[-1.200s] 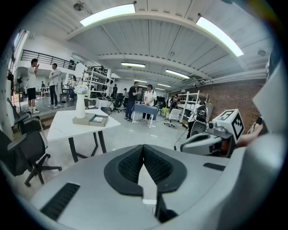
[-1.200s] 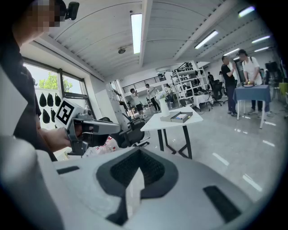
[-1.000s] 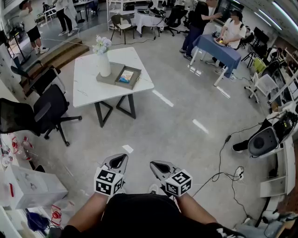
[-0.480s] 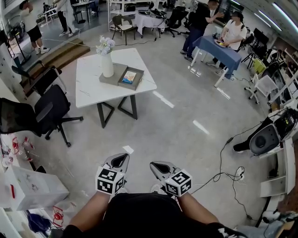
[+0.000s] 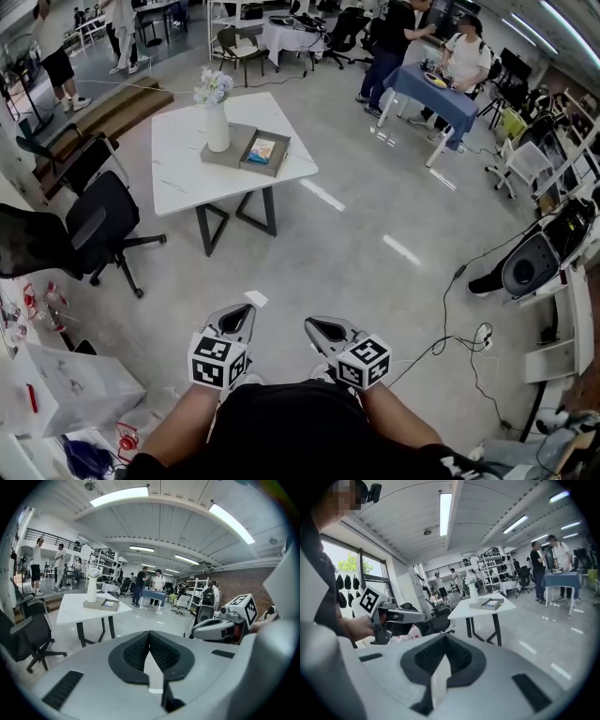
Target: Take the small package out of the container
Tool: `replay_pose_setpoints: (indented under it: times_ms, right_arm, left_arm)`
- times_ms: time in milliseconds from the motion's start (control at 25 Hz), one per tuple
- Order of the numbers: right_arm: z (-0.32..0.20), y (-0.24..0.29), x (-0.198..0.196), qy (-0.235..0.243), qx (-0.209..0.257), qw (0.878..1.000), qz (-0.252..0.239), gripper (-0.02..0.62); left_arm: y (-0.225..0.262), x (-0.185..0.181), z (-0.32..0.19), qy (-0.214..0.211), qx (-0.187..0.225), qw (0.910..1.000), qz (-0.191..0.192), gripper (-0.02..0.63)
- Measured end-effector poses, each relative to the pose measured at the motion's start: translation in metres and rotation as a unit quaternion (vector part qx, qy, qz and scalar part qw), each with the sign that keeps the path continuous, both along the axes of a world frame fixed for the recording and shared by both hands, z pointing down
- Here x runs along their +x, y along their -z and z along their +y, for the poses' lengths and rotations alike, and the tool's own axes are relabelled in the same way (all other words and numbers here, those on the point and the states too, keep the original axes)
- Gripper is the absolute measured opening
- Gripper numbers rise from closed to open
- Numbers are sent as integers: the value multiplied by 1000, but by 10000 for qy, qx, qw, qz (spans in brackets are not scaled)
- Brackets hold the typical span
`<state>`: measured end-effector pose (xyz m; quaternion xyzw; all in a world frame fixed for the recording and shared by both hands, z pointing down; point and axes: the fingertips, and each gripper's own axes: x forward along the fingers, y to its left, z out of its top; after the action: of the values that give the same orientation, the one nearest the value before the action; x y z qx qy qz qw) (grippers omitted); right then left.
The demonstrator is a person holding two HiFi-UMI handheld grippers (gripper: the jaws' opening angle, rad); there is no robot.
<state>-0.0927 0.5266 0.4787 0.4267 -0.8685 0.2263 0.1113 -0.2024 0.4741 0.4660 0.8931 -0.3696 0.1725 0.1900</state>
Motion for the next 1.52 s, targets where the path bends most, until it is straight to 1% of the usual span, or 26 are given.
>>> replay_pose_setpoints:
  times_ms: [320,520,680,880,1160,1360,1520]
  right_arm:
    - [17,-13,-36,-151,-129,9998,-32,-2]
    - [13,-12,-40,-156,-166,9997,23,-2]
    - [0,-14,-34,-214,-165,9996,-6,-2]
    - [-29,-12,-25,-83,-141,9999,-5,-2]
    - [-103,2,2,50,74,9999,-65,-2]
    - [-152,6,31,106,114,9998,-105,-2]
    - [-182,12,46,209,147,9995,-164,-2]
  left_arm:
    - [-17,-36,11,-135,-103,9998,-89,2]
    - [-19,-41,6,-137,-163,9998,-29,2]
    - [-22,-33,-2,-216,-181,9996,-30,2]
    - [-19,-16,-26,-248,-162,9995,-70,2]
    - [-8,11,-90,-118,-31,9998,-132,2]
    - [3,39,-137,-20,85,9999,-139,2]
    - [11,57,-165,67,115,9998,-161,2]
